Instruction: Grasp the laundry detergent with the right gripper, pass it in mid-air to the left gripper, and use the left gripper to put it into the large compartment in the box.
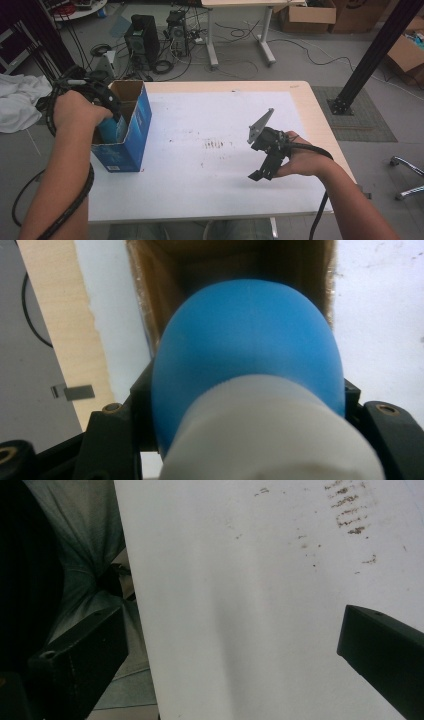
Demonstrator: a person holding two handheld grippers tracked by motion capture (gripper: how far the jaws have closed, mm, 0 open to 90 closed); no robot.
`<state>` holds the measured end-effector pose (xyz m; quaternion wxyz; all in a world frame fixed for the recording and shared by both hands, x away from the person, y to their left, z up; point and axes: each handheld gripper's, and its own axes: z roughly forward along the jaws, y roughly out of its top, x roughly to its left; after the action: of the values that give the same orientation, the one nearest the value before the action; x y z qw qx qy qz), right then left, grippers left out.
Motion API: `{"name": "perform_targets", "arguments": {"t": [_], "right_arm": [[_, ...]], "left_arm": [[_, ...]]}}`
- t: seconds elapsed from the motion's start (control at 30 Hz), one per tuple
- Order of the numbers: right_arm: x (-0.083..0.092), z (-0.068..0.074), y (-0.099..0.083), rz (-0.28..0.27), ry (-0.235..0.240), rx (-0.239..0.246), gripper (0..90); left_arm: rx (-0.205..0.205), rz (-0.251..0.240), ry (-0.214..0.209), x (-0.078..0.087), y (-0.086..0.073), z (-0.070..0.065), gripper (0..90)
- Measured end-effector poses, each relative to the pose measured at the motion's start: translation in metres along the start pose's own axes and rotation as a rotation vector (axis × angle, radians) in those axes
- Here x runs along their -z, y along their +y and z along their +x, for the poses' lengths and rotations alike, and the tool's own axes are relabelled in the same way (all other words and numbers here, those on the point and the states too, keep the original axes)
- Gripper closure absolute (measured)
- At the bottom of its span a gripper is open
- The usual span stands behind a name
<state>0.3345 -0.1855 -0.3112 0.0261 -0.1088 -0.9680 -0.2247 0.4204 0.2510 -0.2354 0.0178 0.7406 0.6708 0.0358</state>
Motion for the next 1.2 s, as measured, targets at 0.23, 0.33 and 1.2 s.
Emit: {"name": "perform_targets", "arguments": {"t": [0.23, 0.33, 1.2], "right_arm": [[-0.002, -0.001, -0.002, 0.000, 0.001, -0.008, 0.0], [-0.003, -0.001, -0.004, 0.004, 0.004, -0.016, 0.0], [-0.003, -0.001, -0.008, 0.004, 0.005, -0.027, 0.0]], "left_arm": [[-0.009, 0.008, 0.000, -0.026, 0.001, -0.002, 39.1], [-0.013, 0.014, 0.002, -0.035, 0.002, -0.002, 39.1], [0.004, 0.014, 0.003, -0.055, 0.002, -0.002, 38.9]]}}
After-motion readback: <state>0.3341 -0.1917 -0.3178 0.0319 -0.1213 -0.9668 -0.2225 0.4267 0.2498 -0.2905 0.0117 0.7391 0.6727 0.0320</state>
